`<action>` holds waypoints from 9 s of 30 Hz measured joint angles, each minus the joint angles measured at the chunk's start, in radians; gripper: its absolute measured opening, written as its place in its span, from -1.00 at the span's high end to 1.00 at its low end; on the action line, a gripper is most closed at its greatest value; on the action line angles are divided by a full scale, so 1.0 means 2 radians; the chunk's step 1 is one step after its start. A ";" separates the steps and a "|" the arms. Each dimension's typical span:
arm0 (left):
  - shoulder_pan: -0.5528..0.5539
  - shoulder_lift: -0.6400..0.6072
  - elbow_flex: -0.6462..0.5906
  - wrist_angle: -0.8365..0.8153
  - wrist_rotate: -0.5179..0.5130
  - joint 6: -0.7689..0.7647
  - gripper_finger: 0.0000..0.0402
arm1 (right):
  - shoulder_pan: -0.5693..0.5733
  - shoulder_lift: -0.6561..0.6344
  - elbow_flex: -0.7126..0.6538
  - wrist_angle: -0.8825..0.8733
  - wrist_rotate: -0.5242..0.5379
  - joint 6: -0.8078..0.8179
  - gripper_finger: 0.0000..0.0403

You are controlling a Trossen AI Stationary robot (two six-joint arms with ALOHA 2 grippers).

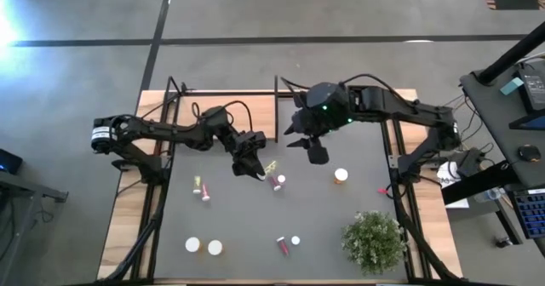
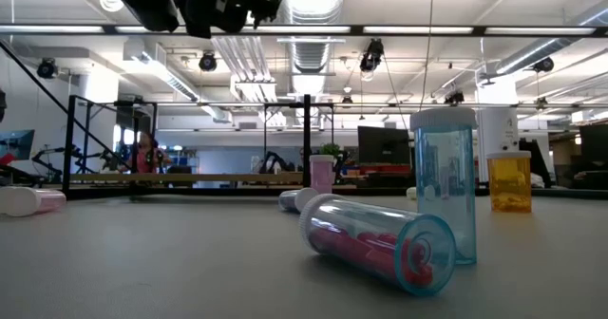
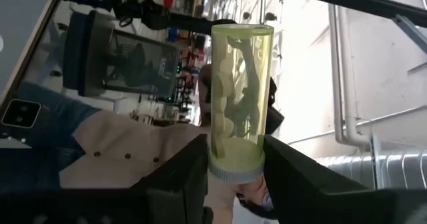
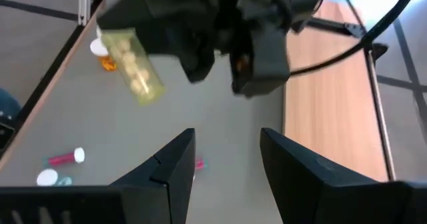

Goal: Pick and place medicine bottles onto shelf by color
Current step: Put the middle yellow pill bottle on the shelf

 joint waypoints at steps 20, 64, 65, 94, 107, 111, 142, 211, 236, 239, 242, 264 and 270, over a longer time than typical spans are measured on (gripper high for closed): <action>0.042 -0.005 0.010 0.044 -0.053 0.159 0.42 | 0.000 0.070 0.138 -0.067 -0.023 -0.023 0.21; 0.029 -0.005 0.063 0.053 -0.042 0.255 0.42 | 0.000 0.072 0.141 0.018 -0.076 0.088 -0.23; 0.029 -0.005 0.063 0.053 -0.043 0.259 0.42 | 0.000 0.072 0.141 0.021 -0.075 0.088 -0.22; 0.030 -0.007 0.087 0.053 -0.041 0.292 0.42 | 0.000 0.072 0.141 0.037 -0.138 0.123 0.38; 0.029 -0.007 0.087 0.052 -0.066 0.316 0.42 | 0.000 0.069 0.141 0.032 -0.140 0.135 0.61; 0.029 -0.007 0.088 0.049 -0.072 0.337 0.42 | -0.001 0.065 0.141 0.022 -0.137 0.135 0.61; 0.028 -0.002 0.099 -0.008 -0.099 0.327 0.21 | -0.009 0.052 0.142 -0.013 -0.141 0.126 0.59; -0.054 -0.181 0.232 -0.560 -0.594 1.144 -0.18 | -0.027 -0.111 -0.281 0.528 0.082 0.398 0.58; -0.080 -0.178 0.228 -0.567 -0.657 1.232 -0.18 | -0.032 -0.010 -0.274 0.743 0.004 0.544 0.58; -0.080 -0.178 0.228 -0.567 -0.681 1.234 -0.18 | -0.031 -0.007 -0.265 0.743 -0.006 0.541 0.58; -0.080 -0.178 0.228 -0.567 -0.685 1.233 -0.14 | -0.031 -0.007 -0.265 0.738 -0.006 0.537 0.58; -0.088 -0.178 0.228 -0.564 -0.685 1.230 0.45 | -0.035 -0.008 -0.265 0.721 -0.006 0.531 0.58; -0.088 -0.178 0.228 -0.564 -0.685 1.230 0.56 | -0.035 -0.008 -0.265 0.721 -0.007 0.533 0.58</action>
